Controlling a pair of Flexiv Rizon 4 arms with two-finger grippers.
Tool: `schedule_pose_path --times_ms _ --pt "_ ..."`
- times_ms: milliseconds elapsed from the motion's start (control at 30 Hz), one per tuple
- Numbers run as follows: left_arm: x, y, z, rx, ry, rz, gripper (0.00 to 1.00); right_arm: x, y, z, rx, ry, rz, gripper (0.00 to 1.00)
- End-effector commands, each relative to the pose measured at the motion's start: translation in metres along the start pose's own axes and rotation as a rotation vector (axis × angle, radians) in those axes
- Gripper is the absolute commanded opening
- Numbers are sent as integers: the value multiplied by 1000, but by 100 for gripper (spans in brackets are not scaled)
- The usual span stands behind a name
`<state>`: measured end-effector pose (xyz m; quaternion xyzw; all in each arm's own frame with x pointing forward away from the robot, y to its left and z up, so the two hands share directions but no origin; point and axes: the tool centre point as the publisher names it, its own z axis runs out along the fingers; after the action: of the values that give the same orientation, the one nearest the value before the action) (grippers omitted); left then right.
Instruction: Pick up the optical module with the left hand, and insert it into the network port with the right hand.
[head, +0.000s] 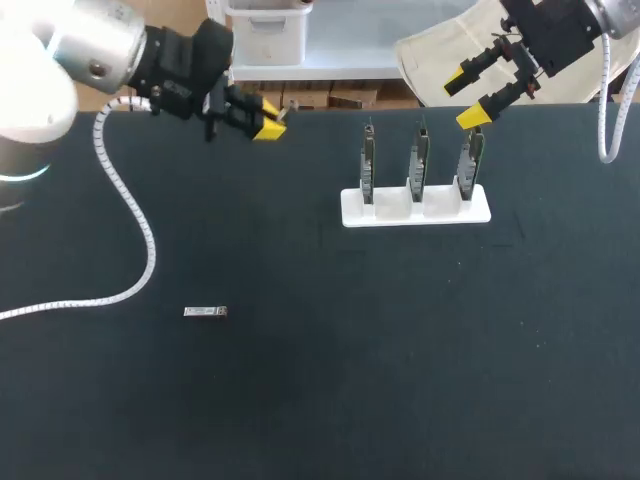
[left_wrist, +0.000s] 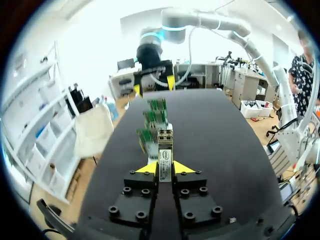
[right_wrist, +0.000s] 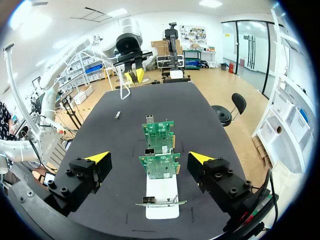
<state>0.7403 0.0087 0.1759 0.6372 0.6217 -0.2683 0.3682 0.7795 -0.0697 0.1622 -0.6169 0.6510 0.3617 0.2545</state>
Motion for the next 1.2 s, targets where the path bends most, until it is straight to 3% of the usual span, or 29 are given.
schedule_pose_path --times_ms 33,300,400,900,1200 --pt "-13 15 15 16 -78 28 0 1 2 0 5 -2 -2 100" --pt "-47 20 37 46 -173 89 0 1 2 0 5 -2 -2 100" --pt "-49 19 36 9 -113 98 0 1 2 0 5 -2 -2 100" --pt "-51 17 36 9 -113 98 0 1 2 0 5 -2 -2 100" --pt "-68 22 43 -19 -221 58 0 1 2 0 5 -2 -2 100"
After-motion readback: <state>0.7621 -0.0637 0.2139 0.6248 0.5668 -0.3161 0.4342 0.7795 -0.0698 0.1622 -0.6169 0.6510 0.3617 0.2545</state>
